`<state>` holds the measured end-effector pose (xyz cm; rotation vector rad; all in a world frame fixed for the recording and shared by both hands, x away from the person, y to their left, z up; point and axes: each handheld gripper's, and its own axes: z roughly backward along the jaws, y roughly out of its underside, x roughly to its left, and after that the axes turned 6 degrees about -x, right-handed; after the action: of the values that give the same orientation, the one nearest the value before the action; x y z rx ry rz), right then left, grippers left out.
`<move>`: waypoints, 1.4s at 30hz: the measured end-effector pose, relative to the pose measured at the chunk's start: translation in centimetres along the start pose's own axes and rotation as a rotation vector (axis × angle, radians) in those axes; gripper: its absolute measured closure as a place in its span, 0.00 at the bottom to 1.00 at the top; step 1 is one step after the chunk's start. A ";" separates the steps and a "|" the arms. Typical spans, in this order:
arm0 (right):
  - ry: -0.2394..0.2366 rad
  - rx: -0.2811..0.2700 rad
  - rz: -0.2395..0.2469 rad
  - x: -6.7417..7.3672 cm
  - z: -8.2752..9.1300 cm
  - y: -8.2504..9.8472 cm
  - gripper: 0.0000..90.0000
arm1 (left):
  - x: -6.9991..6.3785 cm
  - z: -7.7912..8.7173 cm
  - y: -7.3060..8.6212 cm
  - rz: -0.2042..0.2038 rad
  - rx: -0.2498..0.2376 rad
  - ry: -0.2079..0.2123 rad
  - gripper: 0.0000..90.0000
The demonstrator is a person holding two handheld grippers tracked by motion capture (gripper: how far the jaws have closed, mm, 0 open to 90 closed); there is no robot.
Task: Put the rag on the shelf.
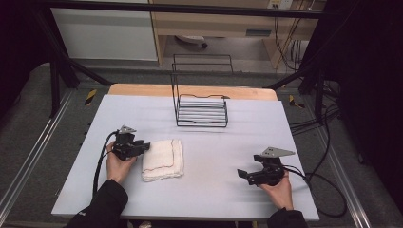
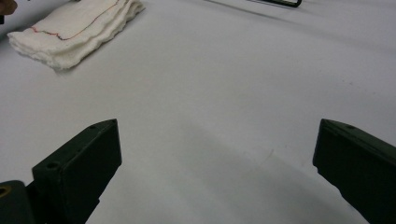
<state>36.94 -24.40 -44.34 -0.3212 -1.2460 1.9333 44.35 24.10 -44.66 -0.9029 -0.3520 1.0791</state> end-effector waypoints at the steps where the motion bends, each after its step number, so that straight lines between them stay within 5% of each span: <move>1: 0.001 0.000 0.000 0.1 -0.1 -0.1 0.02 | 0.0 0.0 0.0 0.003 0.005 0.007 0.73; 15: -0.008 0.007 0.020 3.4 -3.3 -3.3 0.02 | -0.3 -0.2 0.2 -0.016 0.008 0.020 0.86; 34: -0.041 0.045 0.018 8.0 -12.8 -8.0 0.04 | -0.5 -0.2 0.2 -0.056 -0.001 0.016 0.87; 42: -0.039 0.057 0.010 8.9 -16.2 -9.4 0.06 | -0.5 -0.3 0.3 -0.056 -0.007 0.017 0.87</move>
<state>45.24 -5.47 -42.40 -0.2617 -1.2137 1.9889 44.10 23.57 -44.96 -0.9033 -0.3647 1.0188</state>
